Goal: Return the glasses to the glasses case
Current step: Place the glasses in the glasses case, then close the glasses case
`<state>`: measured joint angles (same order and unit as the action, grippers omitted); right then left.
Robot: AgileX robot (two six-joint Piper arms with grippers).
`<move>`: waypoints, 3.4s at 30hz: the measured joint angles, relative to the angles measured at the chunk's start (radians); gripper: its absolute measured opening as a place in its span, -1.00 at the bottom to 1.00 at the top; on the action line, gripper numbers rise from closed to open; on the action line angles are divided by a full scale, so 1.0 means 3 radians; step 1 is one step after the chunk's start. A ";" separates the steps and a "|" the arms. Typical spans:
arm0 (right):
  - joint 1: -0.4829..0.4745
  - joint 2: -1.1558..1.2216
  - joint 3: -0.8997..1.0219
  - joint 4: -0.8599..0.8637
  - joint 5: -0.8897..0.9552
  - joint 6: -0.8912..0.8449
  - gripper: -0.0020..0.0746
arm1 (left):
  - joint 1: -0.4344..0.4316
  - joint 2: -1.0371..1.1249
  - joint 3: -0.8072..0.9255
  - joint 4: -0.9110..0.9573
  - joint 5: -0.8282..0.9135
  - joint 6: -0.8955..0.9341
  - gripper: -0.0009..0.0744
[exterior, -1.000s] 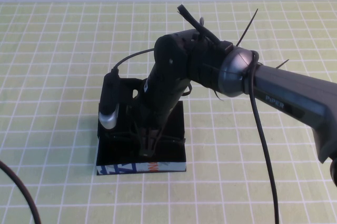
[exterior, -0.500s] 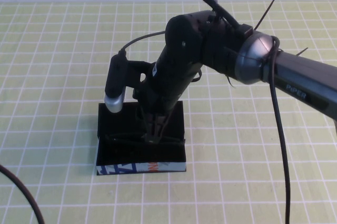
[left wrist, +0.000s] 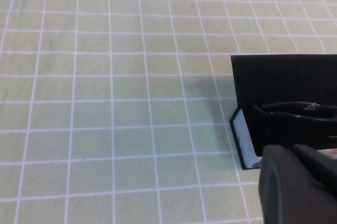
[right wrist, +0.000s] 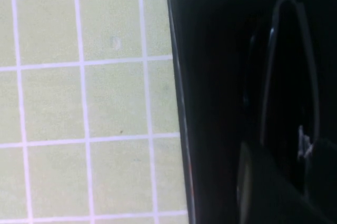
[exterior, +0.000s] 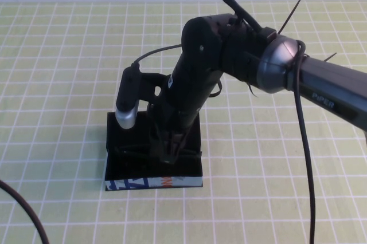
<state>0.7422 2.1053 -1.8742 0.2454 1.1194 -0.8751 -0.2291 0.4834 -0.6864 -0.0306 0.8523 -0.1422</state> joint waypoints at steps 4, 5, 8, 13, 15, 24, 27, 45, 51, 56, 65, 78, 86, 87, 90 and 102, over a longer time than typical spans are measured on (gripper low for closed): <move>0.0000 0.0078 0.0000 0.0091 -0.0024 0.0000 -0.46 | 0.0000 0.0000 0.0000 0.0000 0.0000 0.0006 -0.98; 0.0000 0.0109 0.0000 0.0114 -0.0035 0.0000 -0.46 | 0.0000 0.0000 0.0000 0.0000 0.0000 0.0006 -0.98; 0.0000 0.0174 0.0000 0.0156 -0.0043 0.0000 -0.46 | 0.0000 0.0000 0.0000 0.0000 0.0000 0.0019 -0.98; 0.0000 0.0270 0.0003 0.0161 -0.0075 0.0000 -0.46 | 0.0000 0.0000 0.0000 0.0000 0.0000 0.0049 -0.98; 0.0000 0.0286 0.0003 0.0161 -0.0096 0.0000 -0.46 | 0.0000 0.0000 0.0000 0.0000 0.0000 0.0049 -0.98; 0.0000 0.0294 0.0012 0.0154 -0.0110 0.0000 -0.92 | 0.0000 0.0000 0.0000 0.0000 0.0000 0.0054 -0.98; 0.0000 0.0294 0.0012 0.0160 -0.0103 0.0000 -0.92 | 0.0000 0.0000 0.0000 0.0000 0.0000 0.0054 -0.98; 0.0000 0.0294 0.0012 0.0446 -0.0051 -0.0141 -0.93 | 0.0000 0.0000 0.0000 0.0000 0.0048 0.0061 -0.98; 0.0000 0.0294 0.0012 0.0423 -0.0084 -0.0141 -0.88 | 0.0000 0.0000 0.0000 0.0000 0.0048 0.0061 -0.98; 0.0000 0.0294 0.0012 0.0394 -0.0124 -0.0141 -0.63 | 0.0000 0.0000 0.0000 0.0000 0.0048 0.0061 -0.98; 0.0000 0.0294 -0.0299 0.0161 -0.0084 0.0098 -0.47 | 0.0000 0.0000 0.0000 -0.0007 0.0053 0.0094 -0.98; -0.0399 0.0057 -0.0853 -0.0102 0.0128 0.0971 -0.97 | 0.0000 0.0629 0.0266 -0.1132 -0.0047 0.1731 -0.98; -0.0926 0.0041 -0.0718 0.0444 0.0130 0.1148 -0.99 | 0.0000 0.1569 0.0442 -0.1943 -0.0511 0.2592 -0.98; -0.0962 0.0041 -0.0680 0.0511 0.0089 0.1148 -0.99 | 0.0000 0.1704 0.0442 -0.2048 -0.0570 0.2719 -0.98; -0.1008 0.0041 -0.0571 0.0630 -0.0018 0.1148 -0.99 | 0.0000 0.2121 0.0442 -0.2383 -0.0702 0.3066 -0.98; -0.1009 0.0553 -0.0530 0.0745 -0.0184 0.1228 -0.99 | -0.0247 0.3155 0.0387 -0.3276 -0.1223 0.3903 -0.98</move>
<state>0.4394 2.2712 -2.0333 0.4688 1.0641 -0.5066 -0.3031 1.4299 -0.5703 -1.0133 0.4854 1.0288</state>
